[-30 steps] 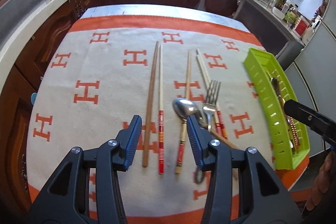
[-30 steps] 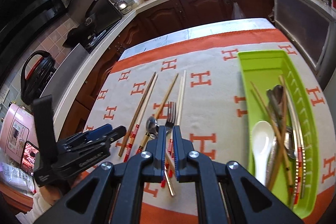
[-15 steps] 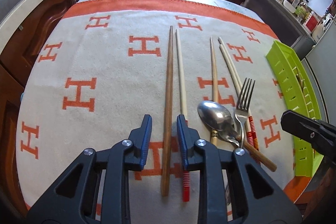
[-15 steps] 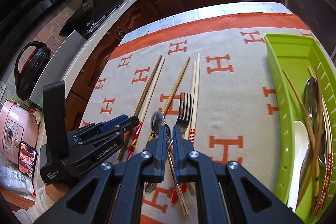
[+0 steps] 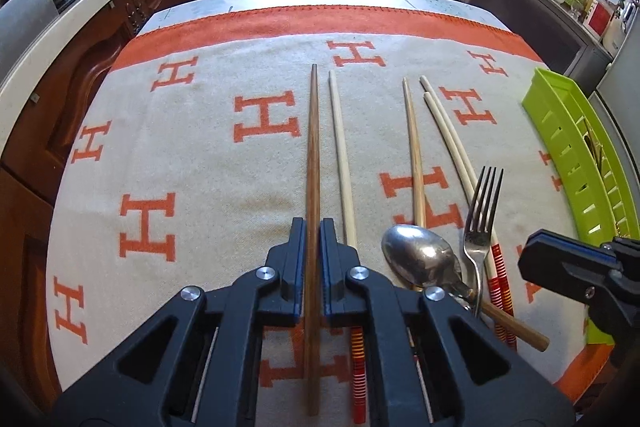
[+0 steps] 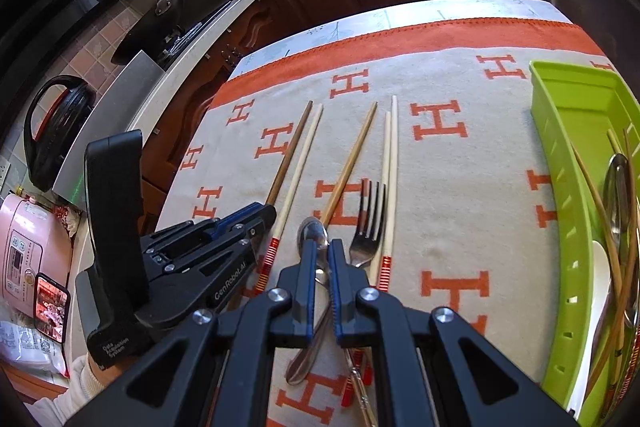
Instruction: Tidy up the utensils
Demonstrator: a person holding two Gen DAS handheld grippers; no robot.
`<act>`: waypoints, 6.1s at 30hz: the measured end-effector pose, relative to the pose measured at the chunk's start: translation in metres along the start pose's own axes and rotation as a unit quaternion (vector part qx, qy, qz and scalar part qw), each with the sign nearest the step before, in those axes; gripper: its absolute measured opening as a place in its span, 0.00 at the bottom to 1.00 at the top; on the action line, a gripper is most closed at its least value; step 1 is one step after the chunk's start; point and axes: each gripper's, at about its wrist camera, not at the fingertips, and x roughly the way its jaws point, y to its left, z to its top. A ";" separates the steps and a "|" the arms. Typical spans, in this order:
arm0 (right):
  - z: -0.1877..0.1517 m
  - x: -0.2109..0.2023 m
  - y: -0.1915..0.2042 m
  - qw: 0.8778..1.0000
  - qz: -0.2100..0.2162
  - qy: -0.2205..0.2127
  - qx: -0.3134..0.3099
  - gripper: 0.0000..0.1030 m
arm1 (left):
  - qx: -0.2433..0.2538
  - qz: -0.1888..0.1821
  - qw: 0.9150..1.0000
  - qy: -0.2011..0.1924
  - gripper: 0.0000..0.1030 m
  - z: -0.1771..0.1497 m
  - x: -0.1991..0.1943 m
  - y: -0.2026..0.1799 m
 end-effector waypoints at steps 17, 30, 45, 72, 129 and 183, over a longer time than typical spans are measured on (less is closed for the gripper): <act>0.011 0.058 0.042 1.000 -0.015 0.008 -0.019 0.17 | -0.102 0.021 0.993 -0.059 0.04 -0.032 -0.071 0.061; 0.006 0.088 0.074 0.989 -0.116 0.001 -0.092 0.17 | -0.135 0.015 0.989 -0.052 0.04 -0.046 -0.072 0.087; 0.002 0.083 0.070 0.991 -0.110 -0.014 -0.071 0.05 | -0.151 0.018 0.987 -0.046 0.04 -0.048 -0.077 0.091; -0.020 -0.120 -0.093 0.987 -0.097 -0.120 0.048 0.05 | 0.010 -0.091 0.995 -0.049 0.04 -0.014 -0.135 -0.145; -0.046 -0.137 -0.150 0.984 -0.079 -0.105 0.121 0.06 | 0.000 -0.065 0.998 0.018 0.31 -0.024 -0.113 -0.185; -0.013 0.037 -0.022 0.996 0.015 0.050 0.076 0.15 | -0.140 -0.017 0.989 0.043 0.32 -0.065 -0.045 0.031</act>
